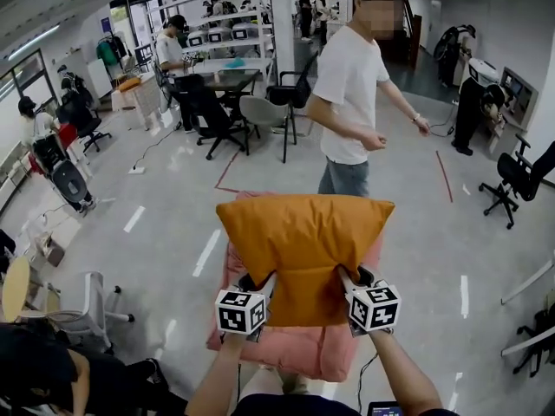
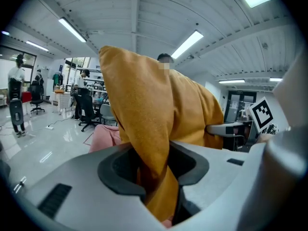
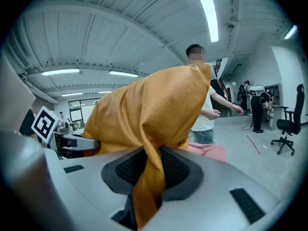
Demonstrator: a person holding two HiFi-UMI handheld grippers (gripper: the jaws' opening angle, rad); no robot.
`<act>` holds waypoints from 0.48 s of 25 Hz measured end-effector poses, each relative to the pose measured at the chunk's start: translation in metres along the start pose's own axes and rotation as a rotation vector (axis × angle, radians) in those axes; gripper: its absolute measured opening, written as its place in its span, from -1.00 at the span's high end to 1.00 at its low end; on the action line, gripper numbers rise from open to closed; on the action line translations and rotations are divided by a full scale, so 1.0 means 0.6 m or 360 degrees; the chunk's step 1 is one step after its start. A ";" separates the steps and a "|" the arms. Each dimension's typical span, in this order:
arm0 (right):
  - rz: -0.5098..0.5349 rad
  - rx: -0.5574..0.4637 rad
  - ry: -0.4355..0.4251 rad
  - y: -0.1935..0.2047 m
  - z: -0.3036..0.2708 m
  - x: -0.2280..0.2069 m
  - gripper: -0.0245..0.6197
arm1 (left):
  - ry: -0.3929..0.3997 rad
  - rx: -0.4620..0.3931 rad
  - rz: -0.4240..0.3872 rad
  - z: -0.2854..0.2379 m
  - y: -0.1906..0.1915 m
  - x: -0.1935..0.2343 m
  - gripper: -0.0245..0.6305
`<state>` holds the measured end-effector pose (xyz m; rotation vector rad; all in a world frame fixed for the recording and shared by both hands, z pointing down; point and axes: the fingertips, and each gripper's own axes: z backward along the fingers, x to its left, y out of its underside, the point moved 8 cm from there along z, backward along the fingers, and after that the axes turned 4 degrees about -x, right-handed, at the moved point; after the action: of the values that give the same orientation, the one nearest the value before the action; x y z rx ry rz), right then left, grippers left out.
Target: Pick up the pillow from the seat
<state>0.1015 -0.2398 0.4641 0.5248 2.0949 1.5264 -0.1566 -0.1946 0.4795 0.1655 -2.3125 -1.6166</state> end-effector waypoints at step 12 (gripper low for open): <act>-0.0002 -0.0036 -0.0001 -0.011 0.027 -0.004 0.59 | 0.0013 -0.0045 -0.0017 0.018 -0.011 -0.025 0.41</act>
<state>0.1132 -0.2306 0.4542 0.5157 2.0748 1.5476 -0.1464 -0.1832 0.4669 0.1781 -2.2851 -1.6499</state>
